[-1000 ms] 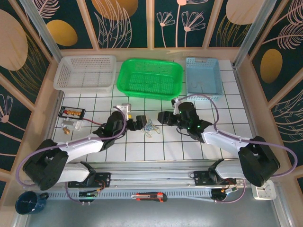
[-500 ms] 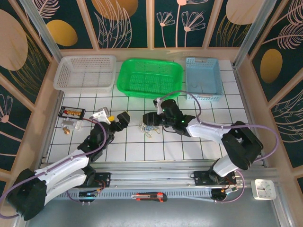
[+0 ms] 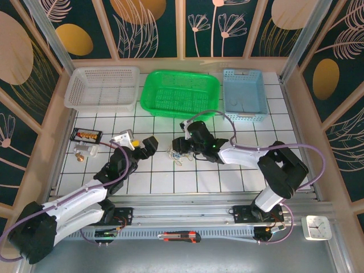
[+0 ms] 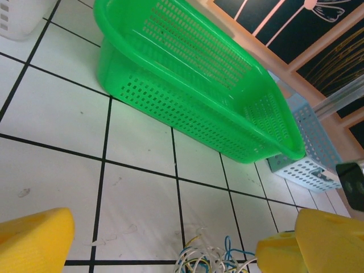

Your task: Untangle the cables

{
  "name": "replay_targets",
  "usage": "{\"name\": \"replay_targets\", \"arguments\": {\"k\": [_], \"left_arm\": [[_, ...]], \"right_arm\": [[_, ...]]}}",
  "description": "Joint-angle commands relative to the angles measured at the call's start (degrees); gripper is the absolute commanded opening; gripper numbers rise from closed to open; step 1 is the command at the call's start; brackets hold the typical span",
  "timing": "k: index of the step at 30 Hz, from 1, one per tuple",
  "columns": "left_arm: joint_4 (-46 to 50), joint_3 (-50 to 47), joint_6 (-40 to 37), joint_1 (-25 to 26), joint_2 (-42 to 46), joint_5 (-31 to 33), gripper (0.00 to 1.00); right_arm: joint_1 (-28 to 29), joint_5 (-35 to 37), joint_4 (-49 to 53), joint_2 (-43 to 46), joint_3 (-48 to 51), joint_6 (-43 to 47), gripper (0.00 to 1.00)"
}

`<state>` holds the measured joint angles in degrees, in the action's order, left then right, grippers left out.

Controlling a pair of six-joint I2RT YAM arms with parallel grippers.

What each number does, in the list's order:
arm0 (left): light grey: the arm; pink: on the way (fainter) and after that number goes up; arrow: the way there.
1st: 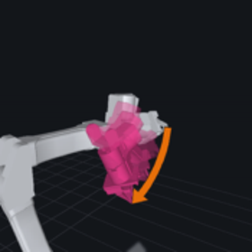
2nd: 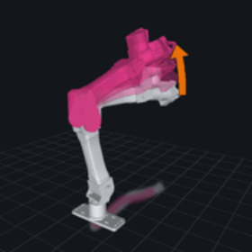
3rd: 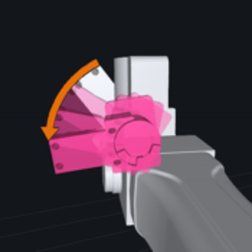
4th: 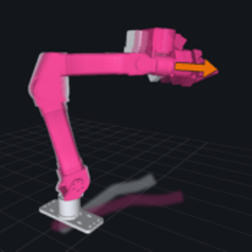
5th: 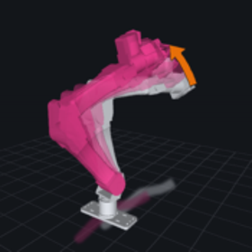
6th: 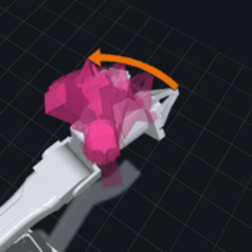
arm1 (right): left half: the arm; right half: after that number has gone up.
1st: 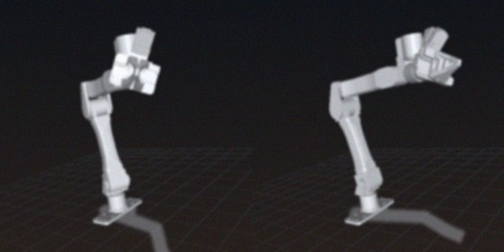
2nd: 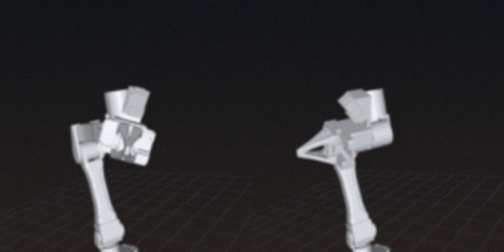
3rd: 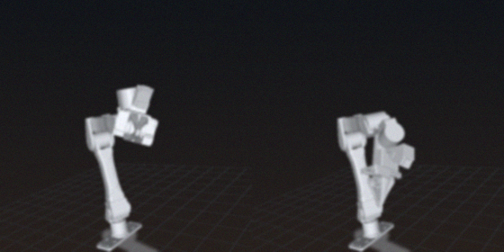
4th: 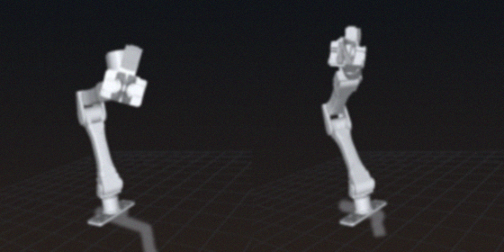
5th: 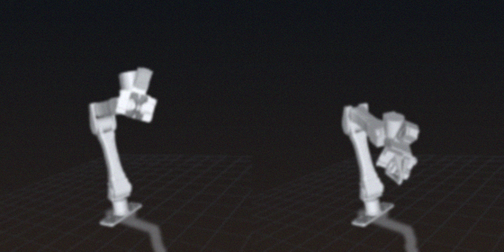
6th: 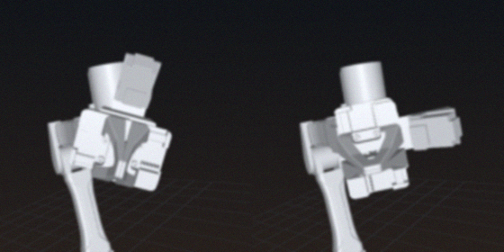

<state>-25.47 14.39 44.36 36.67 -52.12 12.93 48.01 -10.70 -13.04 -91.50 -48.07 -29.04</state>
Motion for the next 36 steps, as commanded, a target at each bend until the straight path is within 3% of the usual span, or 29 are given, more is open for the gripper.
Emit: {"name": "replay_targets", "arguments": {"k": [1,4,8,13,26,27,29,31,36], "left_arm": [[-1.92,-0.62,-1.73,-0.33,-0.60,-1.93,0.99],[-2.20,-0.51,-2.04,-0.33,-1.21,-2.27,0.99],[-2.68,-0.11,-2.78,-0.28,-1.91,-3.21,0.99],[-3.52,0.37,-3.84,-0.34,-3.22,-4.63,0.99],[-6.02,0.74,-7.25,-0.32,-6.19,-7.98,0.99],[-6.26,0.75,-7.20,-0.30,-6.39,-8.25,0.99],[-6.68,0.77,-7.11,-0.34,-6.75,-8.46,0.99],[-6.95,0.86,-6.85,-0.32,-7.10,-8.57,0.99],[-6.89,1.13,-6.78,-0.28,-7.29,-8.76,0.99]], "right_arm": [[0.27,2.69,1.12,0.02,-2.52,0.47,0.17],[0.33,3.60,2.17,0.25,-3.32,1.23,0.23],[0.00,4.55,2.80,0.22,-3.74,2.03,0.22],[-0.61,4.11,3.28,0.52,-4.43,3.05,0.00],[-1.79,4.37,6.62,9.57,-5.97,4.86,0.00],[-1.78,4.83,7.24,9.92,-5.97,5.02,0.04],[-1.89,5.48,8.06,10.20,-5.66,4.99,0.28],[-1.94,5.69,8.04,10.16,-4.36,4.43,0.43],[-1.75,5.51,6.08,9.39,-0.38,2.56,0.54]]}}
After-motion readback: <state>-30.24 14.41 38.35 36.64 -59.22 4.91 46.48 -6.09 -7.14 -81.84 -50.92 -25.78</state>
